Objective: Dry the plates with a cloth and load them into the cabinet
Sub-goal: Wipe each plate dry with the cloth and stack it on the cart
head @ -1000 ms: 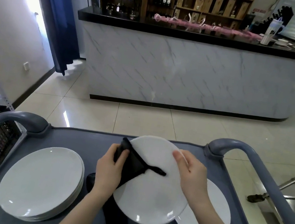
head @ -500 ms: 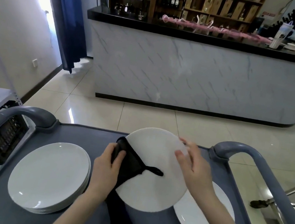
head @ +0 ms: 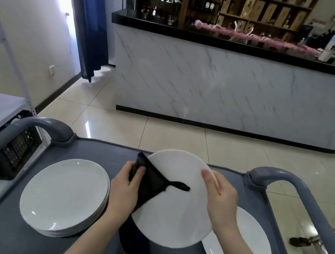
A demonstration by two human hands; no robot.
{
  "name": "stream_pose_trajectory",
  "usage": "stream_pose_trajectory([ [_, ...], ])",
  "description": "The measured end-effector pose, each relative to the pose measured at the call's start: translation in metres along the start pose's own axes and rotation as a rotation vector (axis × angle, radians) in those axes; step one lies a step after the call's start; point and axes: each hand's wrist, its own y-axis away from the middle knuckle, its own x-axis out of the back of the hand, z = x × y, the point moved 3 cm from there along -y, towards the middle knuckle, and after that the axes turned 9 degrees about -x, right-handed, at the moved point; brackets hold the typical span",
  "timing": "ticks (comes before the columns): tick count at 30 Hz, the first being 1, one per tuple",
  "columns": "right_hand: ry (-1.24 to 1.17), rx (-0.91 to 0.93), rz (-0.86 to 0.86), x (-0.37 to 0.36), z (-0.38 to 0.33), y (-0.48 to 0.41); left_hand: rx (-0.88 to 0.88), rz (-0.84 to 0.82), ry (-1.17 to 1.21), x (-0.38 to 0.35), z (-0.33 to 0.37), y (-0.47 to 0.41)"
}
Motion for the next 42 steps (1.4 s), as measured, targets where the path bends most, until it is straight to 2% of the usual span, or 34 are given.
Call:
stream_pose_trajectory([
  [4,-0.277,-0.248,0.324,-0.014,0.015,0.02,0.19,0.152,0.011,-0.018,-0.005,0.03],
  [7,-0.313,-0.31,0.375,-0.021,0.024,0.025,0.277,0.184,0.039,-0.025,-0.009,0.044],
  [11,-0.117,-0.156,0.214,0.0,0.014,0.012,0.182,0.04,-0.007,-0.015,-0.012,0.034],
  [14,0.058,-0.031,0.002,0.015,-0.002,0.0,0.0,-0.061,-0.081,-0.005,-0.002,0.014],
  [17,0.28,0.044,-0.245,0.016,-0.017,-0.007,-0.176,-0.254,-0.128,-0.005,0.01,0.001],
  [20,0.32,0.079,-0.35,0.009,-0.025,-0.005,-0.239,-0.33,-0.119,-0.009,0.016,0.002],
  [22,0.273,0.109,-0.284,0.008,-0.024,-0.004,-0.209,-0.273,-0.081,-0.011,0.017,0.002],
  [25,0.123,0.078,-0.087,0.013,-0.018,-0.002,-0.088,-0.097,-0.033,-0.011,0.011,0.0],
  [30,-0.236,-0.21,0.344,0.0,0.004,0.014,0.153,0.062,0.007,-0.022,-0.003,0.025],
  [32,-0.351,-0.302,0.422,-0.01,0.014,0.02,0.211,0.07,0.056,-0.031,-0.007,0.037],
  [35,-0.301,-0.277,0.311,-0.01,0.024,0.02,0.207,0.055,0.083,-0.025,-0.012,0.036],
  [39,-0.031,-0.095,0.05,0.008,0.02,0.008,0.044,0.004,-0.033,0.002,-0.009,0.016],
  [42,0.353,0.155,-0.101,0.013,-0.002,-0.015,-0.136,-0.11,-0.139,0.014,0.0,0.004],
])
